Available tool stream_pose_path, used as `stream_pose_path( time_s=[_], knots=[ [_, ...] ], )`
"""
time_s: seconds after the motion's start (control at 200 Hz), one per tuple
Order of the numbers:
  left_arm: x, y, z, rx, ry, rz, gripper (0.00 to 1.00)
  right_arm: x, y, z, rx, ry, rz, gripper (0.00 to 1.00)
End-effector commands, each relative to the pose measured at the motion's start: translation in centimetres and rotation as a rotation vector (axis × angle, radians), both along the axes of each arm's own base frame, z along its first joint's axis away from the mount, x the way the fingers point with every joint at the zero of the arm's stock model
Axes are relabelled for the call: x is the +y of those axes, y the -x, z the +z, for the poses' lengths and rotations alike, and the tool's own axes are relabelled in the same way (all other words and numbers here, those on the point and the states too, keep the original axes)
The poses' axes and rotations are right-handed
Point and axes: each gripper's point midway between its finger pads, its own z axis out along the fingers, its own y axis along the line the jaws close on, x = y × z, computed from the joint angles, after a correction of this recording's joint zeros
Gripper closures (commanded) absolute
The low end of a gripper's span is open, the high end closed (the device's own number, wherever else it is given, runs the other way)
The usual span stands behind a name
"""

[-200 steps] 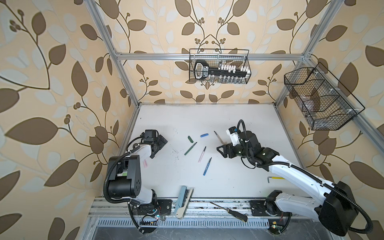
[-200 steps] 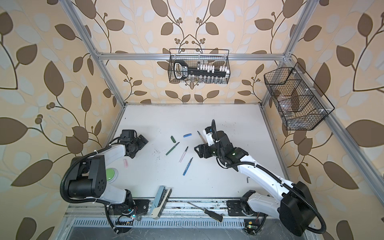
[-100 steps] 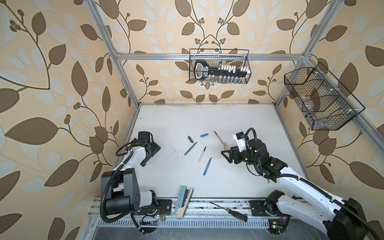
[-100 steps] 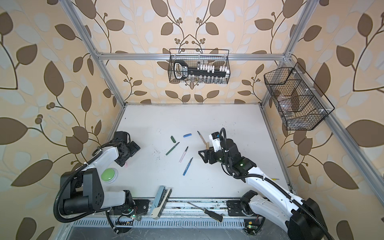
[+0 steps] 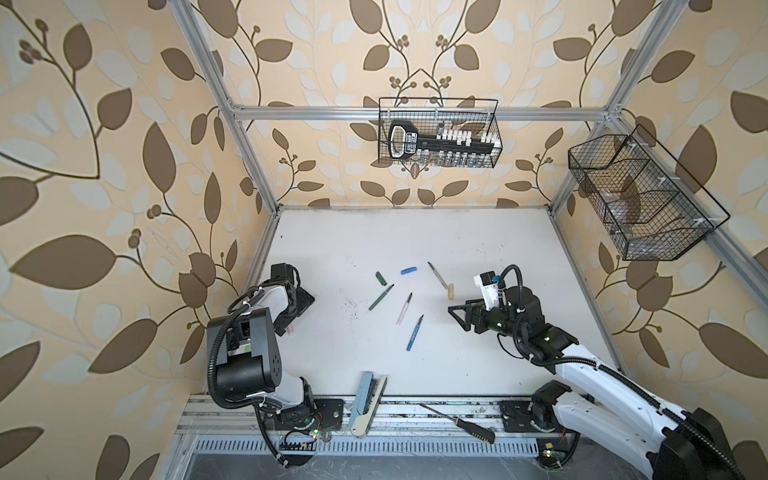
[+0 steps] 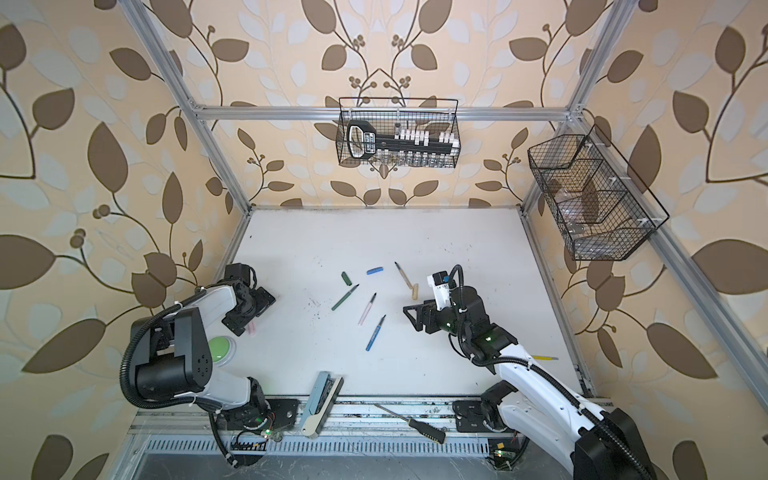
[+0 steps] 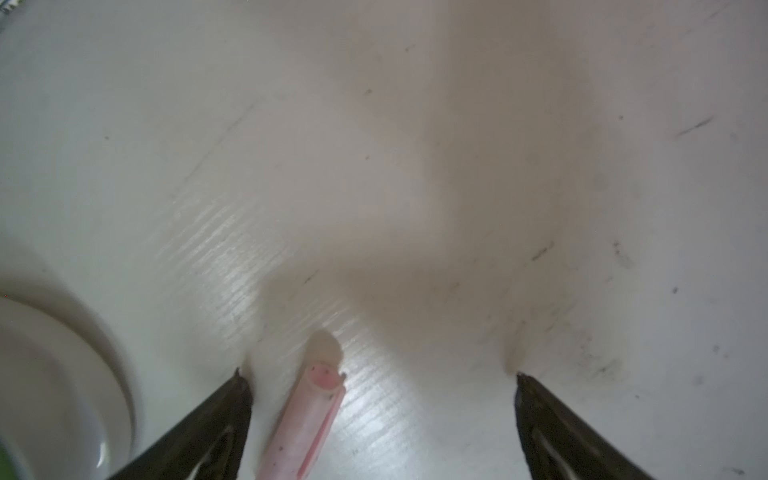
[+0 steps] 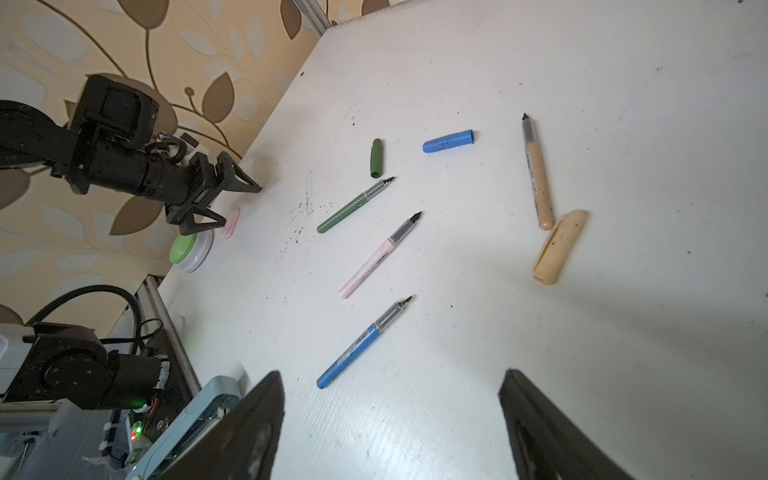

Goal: Insert the pens into the pen caps

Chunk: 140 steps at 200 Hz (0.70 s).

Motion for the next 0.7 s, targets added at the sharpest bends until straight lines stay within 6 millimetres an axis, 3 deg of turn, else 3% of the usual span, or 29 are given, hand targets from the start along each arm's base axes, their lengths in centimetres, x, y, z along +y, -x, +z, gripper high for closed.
stream_pose_path(
  time_s=[0.0,0.17,0.485,0.595,0.695],
  knots=[
    [-1.5,0.1,-1.2,-0.001,0.096,0.001,0.01,0.0,0.0,-0.2,0.004,-0.023,0.013,0.18],
    [-3.8,0.8,-1.9,-0.032,0.165,-0.001,0.01,-0.4,-0.2,-0.7,0.009,-0.029,-0.002,0.17],
    [-8.1,-0.3,-2.7,-0.056,0.217,-0.066,0.01,-0.5,0.0,-0.8,0.013,-0.049,0.001,0.18],
    [-10.5,-0.4,-3.5,-0.045,0.295,-0.073,0.01,-0.7,0.1,-0.9,0.024,-0.050,-0.001,0.18],
    [-9.7,0.9,-2.5,-0.006,0.197,-0.081,0.01,-0.5,0.4,-0.9,0.034,-0.055,0.012,0.18]
  ],
)
